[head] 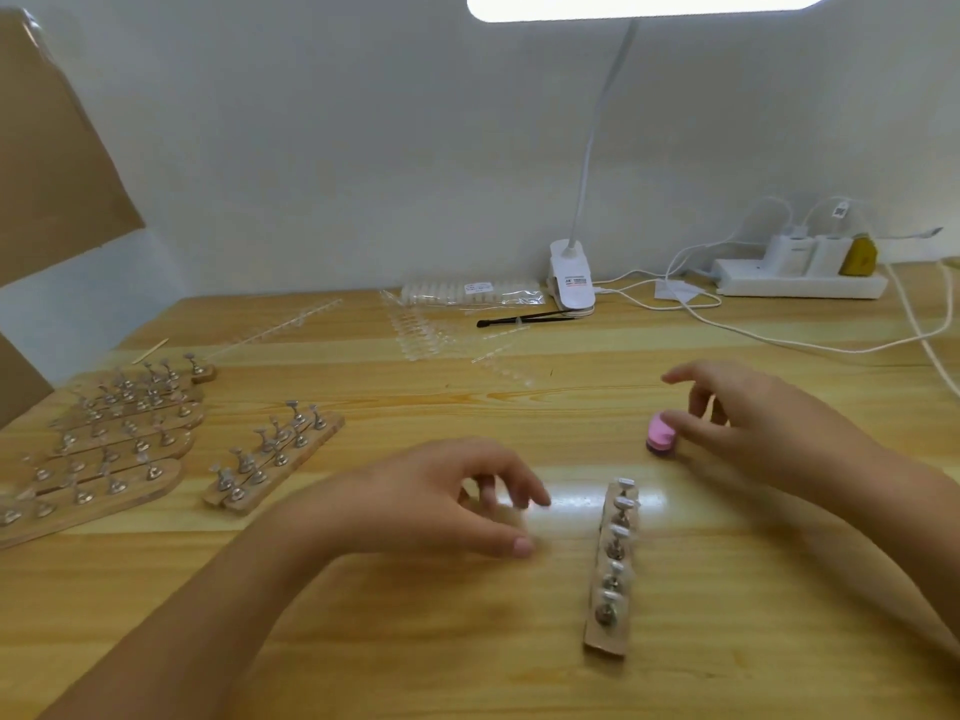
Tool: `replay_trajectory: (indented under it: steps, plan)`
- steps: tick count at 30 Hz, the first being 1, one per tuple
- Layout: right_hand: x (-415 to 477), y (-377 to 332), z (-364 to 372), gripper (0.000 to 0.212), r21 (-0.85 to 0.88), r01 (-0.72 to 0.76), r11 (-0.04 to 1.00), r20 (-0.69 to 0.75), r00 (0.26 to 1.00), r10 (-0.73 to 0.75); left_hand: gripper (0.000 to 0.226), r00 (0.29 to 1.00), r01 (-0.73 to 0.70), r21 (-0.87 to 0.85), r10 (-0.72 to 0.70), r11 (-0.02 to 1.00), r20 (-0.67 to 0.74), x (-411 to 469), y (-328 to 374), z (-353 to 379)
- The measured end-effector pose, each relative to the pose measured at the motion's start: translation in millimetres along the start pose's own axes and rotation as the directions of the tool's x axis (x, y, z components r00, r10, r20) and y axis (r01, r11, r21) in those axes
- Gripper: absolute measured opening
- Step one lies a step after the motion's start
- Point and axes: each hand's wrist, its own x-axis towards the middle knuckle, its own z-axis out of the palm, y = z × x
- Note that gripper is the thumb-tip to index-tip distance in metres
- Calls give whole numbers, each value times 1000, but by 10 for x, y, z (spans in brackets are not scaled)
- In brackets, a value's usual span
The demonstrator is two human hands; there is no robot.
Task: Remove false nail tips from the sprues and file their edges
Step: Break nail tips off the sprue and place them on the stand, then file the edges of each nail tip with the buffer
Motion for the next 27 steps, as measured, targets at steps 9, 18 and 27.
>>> replay_trajectory:
  steps: [9, 18, 27]
  plan:
    - [-61, -98, 91, 35, -22, 71, 997, 114, 991, -68, 69, 981, -116, 433, 170, 894, -89, 300, 138, 450]
    - [-27, -112, 29, 24, 802, -54, 595, 97, 994, -41, 27, 973, -91, 14, 91, 996, -210, 582, 251, 394]
    - [45, -119, 86, 45, 979, -194, 58, 193, 981, 31, 16, 918, -146, 111, 177, 983, -355, 577, 204, 541]
